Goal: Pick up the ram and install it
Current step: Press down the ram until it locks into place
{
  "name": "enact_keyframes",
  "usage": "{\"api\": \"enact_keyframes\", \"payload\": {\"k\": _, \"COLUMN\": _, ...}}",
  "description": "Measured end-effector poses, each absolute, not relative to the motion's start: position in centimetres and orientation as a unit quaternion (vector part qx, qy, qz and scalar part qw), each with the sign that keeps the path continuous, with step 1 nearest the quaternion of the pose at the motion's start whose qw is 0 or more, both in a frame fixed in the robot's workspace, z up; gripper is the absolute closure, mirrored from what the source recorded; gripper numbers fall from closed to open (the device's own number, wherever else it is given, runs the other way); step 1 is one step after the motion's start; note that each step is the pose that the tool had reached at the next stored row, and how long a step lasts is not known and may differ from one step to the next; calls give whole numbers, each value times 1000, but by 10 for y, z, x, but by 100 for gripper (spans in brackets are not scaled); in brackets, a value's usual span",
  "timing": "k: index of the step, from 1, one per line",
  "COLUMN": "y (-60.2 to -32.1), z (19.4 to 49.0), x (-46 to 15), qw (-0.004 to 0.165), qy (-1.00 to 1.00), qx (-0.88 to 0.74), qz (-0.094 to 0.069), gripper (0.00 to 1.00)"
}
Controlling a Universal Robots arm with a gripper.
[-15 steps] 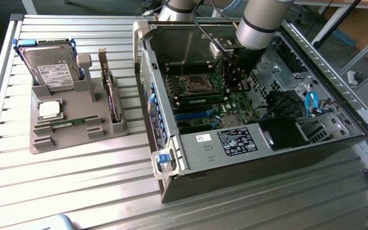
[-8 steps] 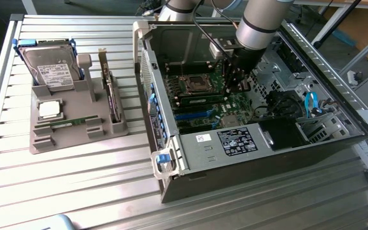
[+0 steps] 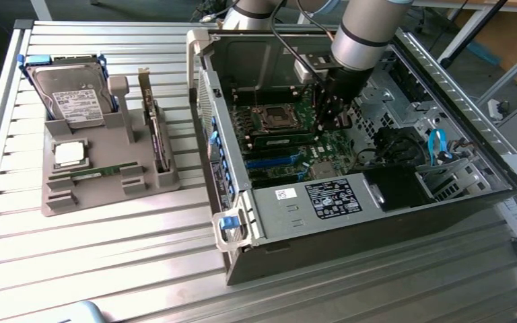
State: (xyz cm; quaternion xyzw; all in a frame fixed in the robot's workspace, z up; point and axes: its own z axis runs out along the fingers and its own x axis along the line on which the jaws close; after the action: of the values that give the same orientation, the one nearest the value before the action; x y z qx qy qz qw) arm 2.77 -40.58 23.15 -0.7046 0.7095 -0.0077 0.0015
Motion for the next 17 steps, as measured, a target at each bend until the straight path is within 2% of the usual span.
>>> {"api": "enact_keyframes", "payload": {"k": 17, "y": -406, "z": 240, "x": 28, "qw": 1, "qy": 710, "qx": -705, "qz": -8, "gripper": 89}}
